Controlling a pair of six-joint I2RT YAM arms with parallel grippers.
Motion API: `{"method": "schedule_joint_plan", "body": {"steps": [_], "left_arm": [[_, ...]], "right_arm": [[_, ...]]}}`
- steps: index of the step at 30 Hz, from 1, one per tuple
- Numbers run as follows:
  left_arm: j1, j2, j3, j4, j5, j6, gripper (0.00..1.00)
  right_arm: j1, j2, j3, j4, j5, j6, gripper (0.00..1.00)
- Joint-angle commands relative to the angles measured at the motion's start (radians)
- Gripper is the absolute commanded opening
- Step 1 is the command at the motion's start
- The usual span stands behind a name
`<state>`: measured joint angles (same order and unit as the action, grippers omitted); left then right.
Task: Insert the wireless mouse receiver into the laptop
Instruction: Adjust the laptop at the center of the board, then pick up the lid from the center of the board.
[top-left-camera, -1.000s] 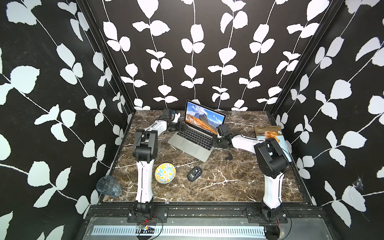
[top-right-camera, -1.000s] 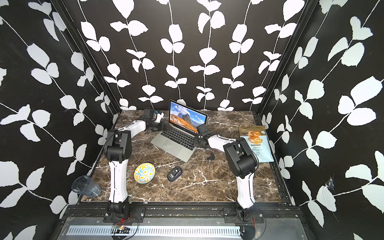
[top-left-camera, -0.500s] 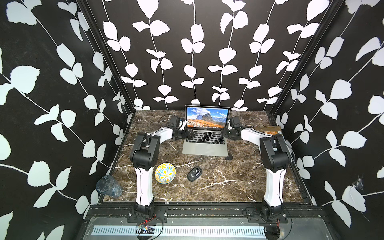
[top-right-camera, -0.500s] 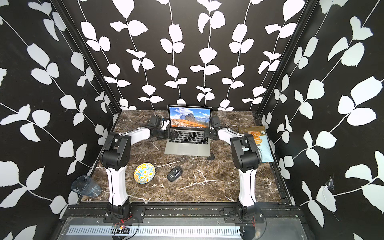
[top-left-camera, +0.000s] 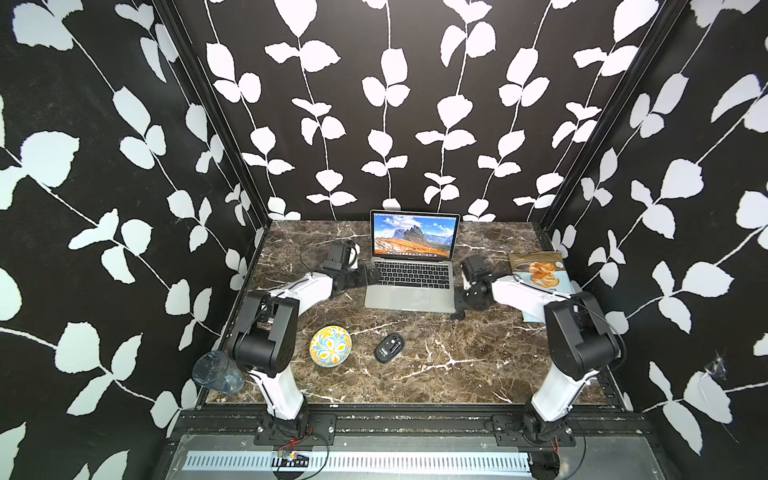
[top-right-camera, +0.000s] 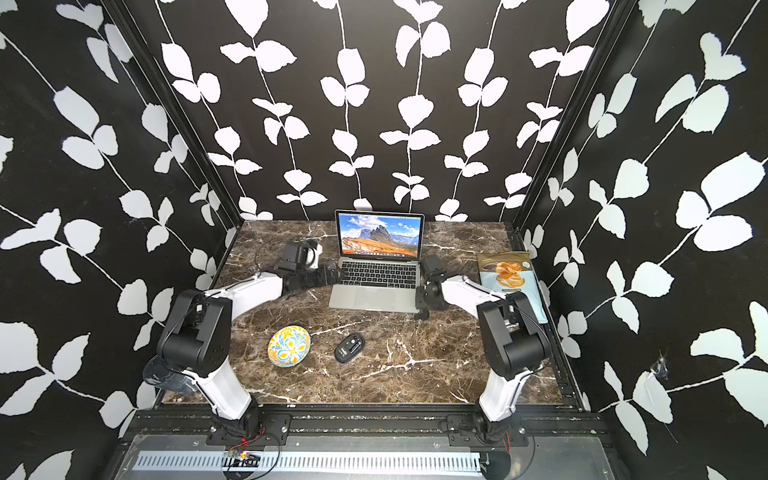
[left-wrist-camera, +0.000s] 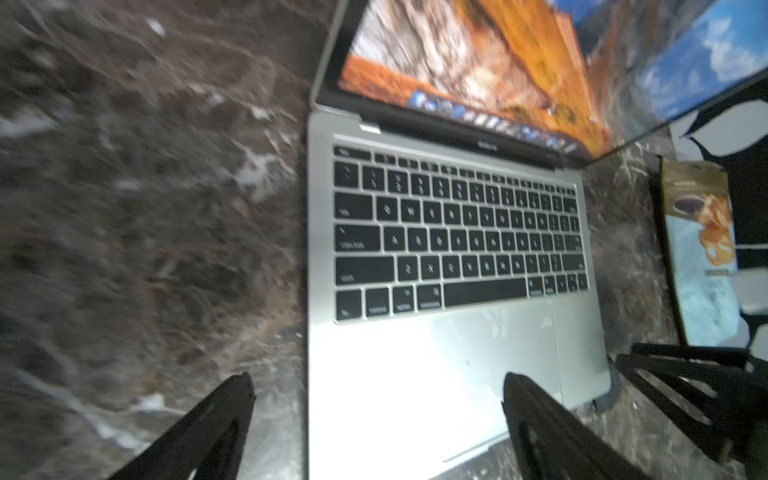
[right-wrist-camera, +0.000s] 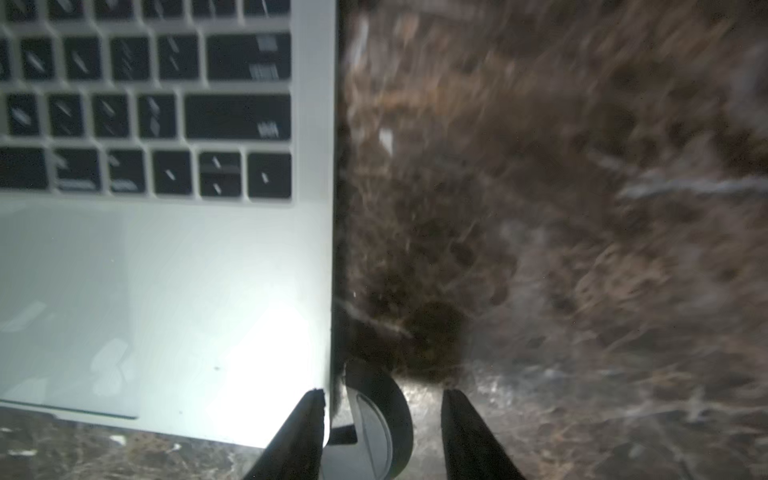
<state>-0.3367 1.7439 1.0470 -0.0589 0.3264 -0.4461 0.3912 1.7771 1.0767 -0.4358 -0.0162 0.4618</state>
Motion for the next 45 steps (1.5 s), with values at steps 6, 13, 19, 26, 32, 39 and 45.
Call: {"method": "schedule_joint_plan", "body": {"steps": [6,13,19,26,32,39,45], "left_arm": [[-0.059,-0.053,-0.095,0.026,0.091,-0.066,0.96],[-0.112,-0.072,-0.090,0.027,0.110,-0.073,0.96],[-0.125,-0.069,-0.090,0.036,0.126,-0.080,0.96],[-0.130,-0.067,-0.089,0.045,0.148,-0.080,0.96],[-0.183,-0.053,-0.059,0.060,0.207,-0.011,0.96],[-0.311,0.008,-0.078,0.216,0.358,-0.117,0.86],[-0.396,0.092,-0.096,0.347,0.396,-0.253,0.79]], "right_arm": [[0.018,0.050,0.041,-0.045,0.044,-0.050,0.38],[0.018,0.005,-0.002,-0.096,0.051,-0.049,0.33],[0.020,-0.002,-0.031,-0.102,0.048,-0.045,0.31],[0.020,0.013,-0.025,-0.101,0.061,-0.058,0.30],[0.018,0.052,0.010,-0.118,0.059,-0.092,0.32],[0.020,0.051,-0.007,-0.162,-0.103,-0.081,0.27],[0.048,-0.038,-0.130,-0.148,-0.203,0.004,0.27]]}}
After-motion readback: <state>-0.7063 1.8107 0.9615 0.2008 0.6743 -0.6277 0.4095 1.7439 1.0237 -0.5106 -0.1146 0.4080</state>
